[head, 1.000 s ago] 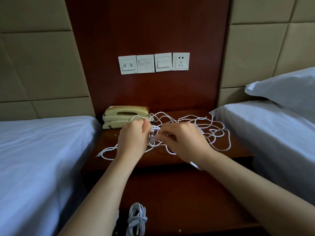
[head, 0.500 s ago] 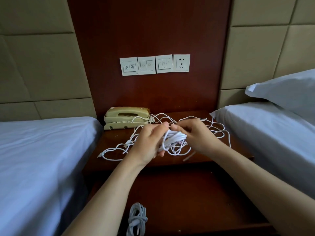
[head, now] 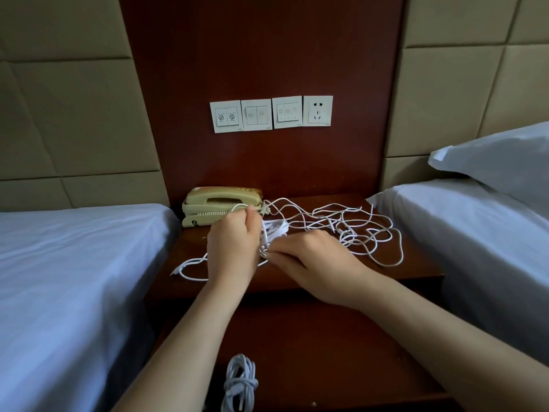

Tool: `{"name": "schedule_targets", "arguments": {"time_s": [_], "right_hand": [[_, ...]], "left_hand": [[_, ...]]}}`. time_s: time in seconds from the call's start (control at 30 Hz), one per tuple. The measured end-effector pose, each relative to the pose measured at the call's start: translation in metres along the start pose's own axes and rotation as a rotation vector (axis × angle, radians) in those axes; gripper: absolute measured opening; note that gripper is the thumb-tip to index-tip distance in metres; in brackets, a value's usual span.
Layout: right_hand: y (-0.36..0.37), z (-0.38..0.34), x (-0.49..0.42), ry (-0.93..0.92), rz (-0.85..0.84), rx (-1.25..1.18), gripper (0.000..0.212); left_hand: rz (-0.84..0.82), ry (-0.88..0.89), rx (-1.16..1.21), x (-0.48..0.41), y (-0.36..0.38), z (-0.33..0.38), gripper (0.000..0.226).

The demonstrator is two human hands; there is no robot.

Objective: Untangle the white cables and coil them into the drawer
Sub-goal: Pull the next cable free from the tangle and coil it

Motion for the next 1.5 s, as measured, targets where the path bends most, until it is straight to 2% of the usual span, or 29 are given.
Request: {"name": "schedule_targets", "arguments": {"time_s": [0.07,0.17,0.23,0.4,0.47,0.57,0.67,0.8,0.87,0.93,1.0,1.07,1.17,1.3,1.4,1.5], "right_hand": [[-0.011,0.0,0.002,0.001,0.059,0.009,0.038],[-0.029,0.016,0.006,0.062,0.141,-0.068,0.021],[-0.037,0.032,0.008,0.119,0.155,-0.161,0.025],[-0.031,0.064,0.01,0.184,0.113,-0.443,0.04],[-0.022,0.068,0.01,0.193,0.128,-0.489,0.041],[-0.005,0.054,0.006,0.204,0.059,-0.355,0.028],[0.009,0.025,0.0,0.144,-0.033,-0.151,0.027],[0.01,0.002,0.0,0.116,-0.073,0.142,0.02],[-0.003,-0.01,0.004,0.095,0.019,0.269,0.018],[-0.023,-0.015,0.011,0.104,0.185,0.3,0.022],[-0.039,-0.008,0.016,0.128,0.313,0.219,0.029],[-0.048,0.002,0.02,0.165,0.369,0.032,0.021],[-0.051,0.019,0.023,0.241,0.387,-0.225,0.008],[-0.048,0.03,0.024,0.243,0.394,-0.433,0.008],[-0.051,0.033,0.025,0.203,0.416,-0.516,0.006],[-0.048,0.031,0.023,0.182,0.388,-0.437,0.003]], "left_hand": [[-0.06,0.008,-0.066,-0.002,0.007,0.0,0.049],[-0.215,0.139,-0.096,0.001,0.027,0.014,0.048],[-0.324,0.224,0.025,0.006,0.04,0.025,0.043],[-0.42,0.17,0.392,0.014,0.048,0.033,0.054],[-0.385,0.129,0.516,0.014,0.045,0.03,0.056],[-0.217,-0.047,0.619,0.009,0.037,0.005,0.055],[-0.024,-0.177,0.523,0.007,0.019,-0.017,0.051],[0.11,-0.122,0.258,0.007,-0.003,-0.017,0.052],[0.119,-0.048,0.216,0.007,-0.006,-0.009,0.047],[0.108,0.001,0.215,0.008,-0.003,-0.003,0.05],[0.095,0.021,0.203,0.01,0.0,0.002,0.05],[0.087,0.058,0.177,0.012,0.002,0.01,0.047],[0.049,0.088,0.152,0.018,0.012,0.02,0.046],[0.049,0.088,0.178,0.025,0.017,0.027,0.039],[0.02,0.049,0.214,0.025,0.02,0.028,0.037],[-0.038,0.012,0.224,0.027,0.028,0.027,0.035]]}}
Point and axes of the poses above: each hand's wrist, its own x-axis away from the middle knuckle, its own y-axis out of the palm, z = x × y, the point moved 10 cm from there along -x, towards the middle knuckle, and after that the axes turned 12 degrees about -z, right-handed, at the moved point
